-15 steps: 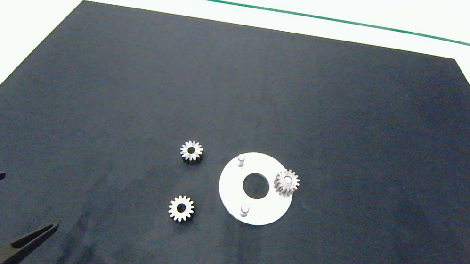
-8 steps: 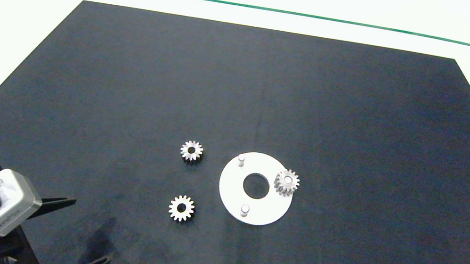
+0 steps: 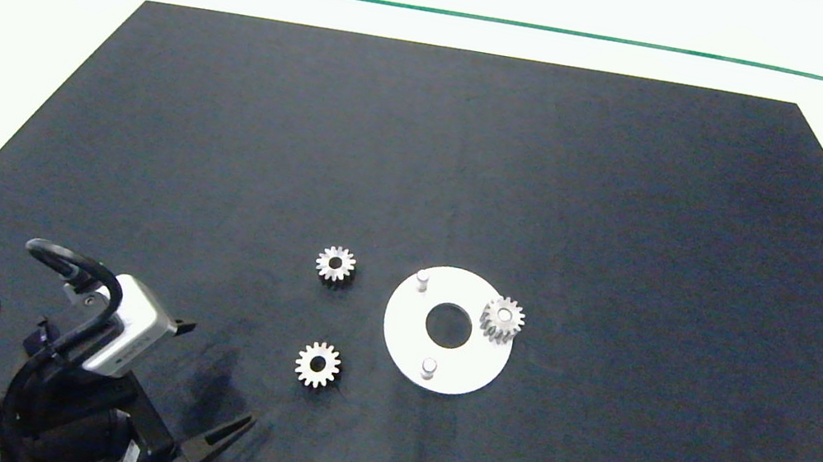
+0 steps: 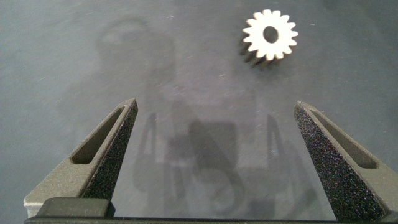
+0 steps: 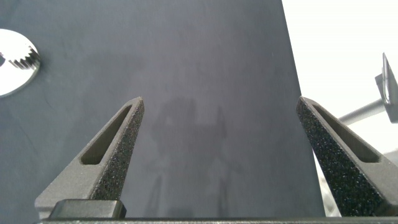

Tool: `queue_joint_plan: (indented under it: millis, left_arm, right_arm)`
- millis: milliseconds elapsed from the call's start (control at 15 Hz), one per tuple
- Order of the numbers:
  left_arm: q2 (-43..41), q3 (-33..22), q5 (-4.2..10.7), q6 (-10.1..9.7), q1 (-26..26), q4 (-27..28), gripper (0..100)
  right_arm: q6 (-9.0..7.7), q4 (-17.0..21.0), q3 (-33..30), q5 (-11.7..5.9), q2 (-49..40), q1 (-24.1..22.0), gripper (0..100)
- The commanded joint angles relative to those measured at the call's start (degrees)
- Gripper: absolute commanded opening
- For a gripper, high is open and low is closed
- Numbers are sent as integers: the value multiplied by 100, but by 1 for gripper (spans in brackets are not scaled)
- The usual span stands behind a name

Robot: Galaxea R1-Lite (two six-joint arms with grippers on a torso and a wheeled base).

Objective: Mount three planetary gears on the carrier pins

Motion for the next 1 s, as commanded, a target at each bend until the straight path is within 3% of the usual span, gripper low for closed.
queue_joint_plan:
  millis: [67, 467, 667, 800, 1000]
  left_arm:
    - [408, -166, 62, 18, -202, -53, 100]
    - [1023, -570, 123, 9, -413, -211, 100]
    - [1120, -570, 334, -8, -616, -422, 100]
    - [1182, -570, 343, -8, -616, -431, 100]
    - [1199, -570, 352, -8, -607, -440, 100]
  right_arm:
    - [-10, 72, 37, -5, -87, -70, 100]
    - [-1, 133, 64, -5, -122, -149, 100]
    - [8, 467, 73, -5, -87, -88, 100]
    - [8, 582, 64, -5, -61, -61, 100]
    - [8, 1065, 55, -5, -25, -53, 100]
